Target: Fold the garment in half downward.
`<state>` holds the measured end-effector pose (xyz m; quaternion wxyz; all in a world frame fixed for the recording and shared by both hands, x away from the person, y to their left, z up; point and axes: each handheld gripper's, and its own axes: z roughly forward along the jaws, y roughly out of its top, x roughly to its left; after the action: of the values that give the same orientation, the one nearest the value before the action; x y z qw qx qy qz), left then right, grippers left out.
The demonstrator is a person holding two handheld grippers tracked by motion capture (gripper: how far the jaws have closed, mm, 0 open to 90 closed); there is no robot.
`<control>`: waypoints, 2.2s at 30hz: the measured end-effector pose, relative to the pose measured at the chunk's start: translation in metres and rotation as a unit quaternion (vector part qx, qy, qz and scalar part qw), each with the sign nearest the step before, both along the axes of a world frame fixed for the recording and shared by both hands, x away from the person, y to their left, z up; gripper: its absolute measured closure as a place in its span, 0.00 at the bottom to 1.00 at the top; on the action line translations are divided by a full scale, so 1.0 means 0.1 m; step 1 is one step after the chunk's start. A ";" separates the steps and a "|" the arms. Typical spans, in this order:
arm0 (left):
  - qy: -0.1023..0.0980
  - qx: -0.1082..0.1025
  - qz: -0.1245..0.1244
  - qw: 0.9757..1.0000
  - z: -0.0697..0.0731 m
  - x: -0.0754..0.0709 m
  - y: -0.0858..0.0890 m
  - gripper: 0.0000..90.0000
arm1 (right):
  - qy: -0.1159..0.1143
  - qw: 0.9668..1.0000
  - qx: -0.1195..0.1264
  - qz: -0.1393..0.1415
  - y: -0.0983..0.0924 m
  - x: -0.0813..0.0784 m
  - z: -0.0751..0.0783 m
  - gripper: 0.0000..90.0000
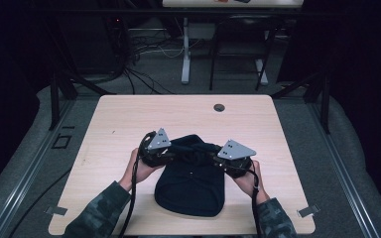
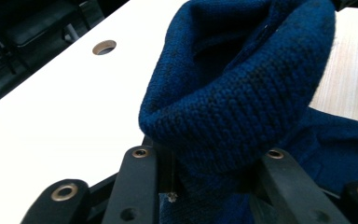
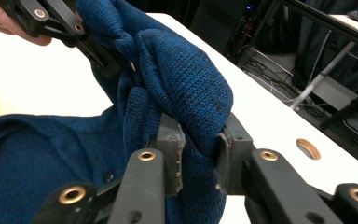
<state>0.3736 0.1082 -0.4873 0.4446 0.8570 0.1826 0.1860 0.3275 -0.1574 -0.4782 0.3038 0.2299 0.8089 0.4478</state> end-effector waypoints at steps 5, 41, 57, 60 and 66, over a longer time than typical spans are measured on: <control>-0.023 0.008 0.005 1.000 -0.06 -0.08 -0.02 0.81 | 0.011 1.000 -0.009 0.000 -0.02 -0.07 -0.06 0.76; 0.039 0.008 -0.005 0.999 -0.57 -0.49 0.15 0.57 | 0.111 0.993 -0.050 0.008 0.06 -0.45 -0.56 0.70; 0.067 0.019 -0.006 0.998 -0.64 -0.57 0.21 0.52 | 0.143 0.987 -0.069 0.016 0.07 -0.50 -0.67 0.67; 0.072 0.017 -0.004 0.997 -0.63 -0.59 0.23 0.50 | 0.146 0.987 -0.068 0.021 0.06 -0.49 -0.66 0.66; 0.078 0.013 0.005 0.997 -0.60 -0.61 0.28 0.47 | 0.148 0.987 -0.063 0.021 0.04 -0.52 -0.64 0.64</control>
<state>0.3124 0.1361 -0.5474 0.4171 0.8737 0.2184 0.1227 0.2752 -0.1537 -0.5421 0.1854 0.2570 0.8759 0.3637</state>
